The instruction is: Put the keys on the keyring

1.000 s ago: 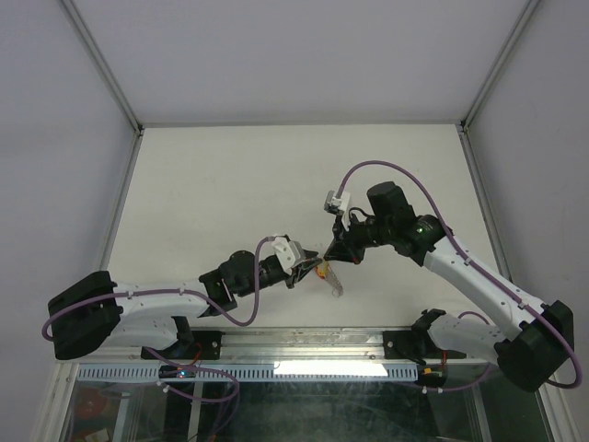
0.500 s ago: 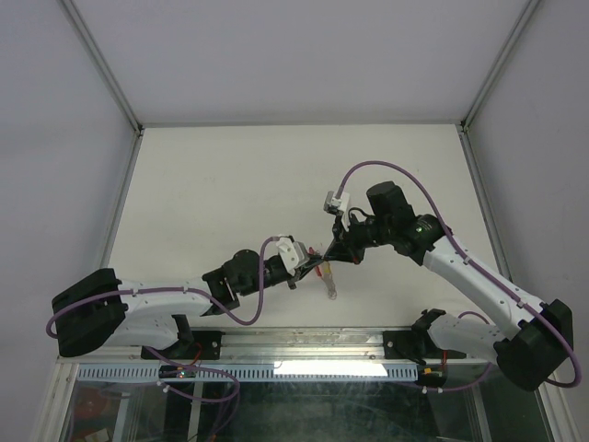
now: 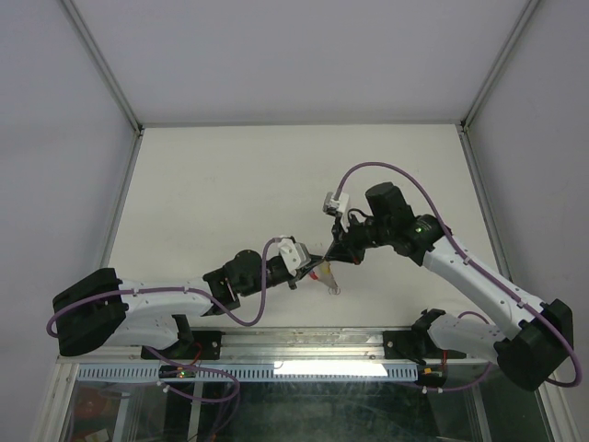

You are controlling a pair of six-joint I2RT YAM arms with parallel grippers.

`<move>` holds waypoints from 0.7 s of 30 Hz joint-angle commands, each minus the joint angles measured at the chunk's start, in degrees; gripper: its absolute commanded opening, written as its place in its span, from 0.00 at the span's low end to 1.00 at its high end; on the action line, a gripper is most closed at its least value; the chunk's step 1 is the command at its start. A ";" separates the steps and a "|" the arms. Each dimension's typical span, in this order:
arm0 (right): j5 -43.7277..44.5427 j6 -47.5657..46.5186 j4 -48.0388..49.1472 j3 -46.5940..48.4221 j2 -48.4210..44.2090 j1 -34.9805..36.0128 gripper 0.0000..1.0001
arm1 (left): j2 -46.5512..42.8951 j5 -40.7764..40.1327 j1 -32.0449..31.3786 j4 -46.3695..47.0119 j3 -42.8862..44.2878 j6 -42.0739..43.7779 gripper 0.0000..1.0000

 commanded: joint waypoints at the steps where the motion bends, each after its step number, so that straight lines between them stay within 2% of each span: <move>1: 8.12 -0.53 -1.36 4.01 -1.49 0.32 0.06 | -0.98 -2.99 -0.31 -0.05 1.00 1.23 0.00; 6: 23.35 1.37 -2.22 6.38 -0.01 0.32 0.23 | -1.22 -2.95 -0.31 -0.10 0.81 1.17 0.00; 9: 28.39 2.16 -2.05 6.74 0.09 0.32 0.31 | -1.14 -3.04 -0.31 -0.10 0.82 1.01 0.00; 12: 24.70 2.70 -1.20 5.54 -1.60 0.32 0.43 | -1.05 -3.28 -0.31 0.00 0.95 0.86 0.00; 16: 18.78 6.28 2.52 0.84 -6.03 0.33 0.55 | -1.07 -3.94 -0.31 0.17 1.15 0.27 0.00; 21: 16.21 14.82 12.08 -7.70 -13.93 0.32 0.62 | -0.97 -4.79 -0.30 0.50 1.26 -0.84 0.00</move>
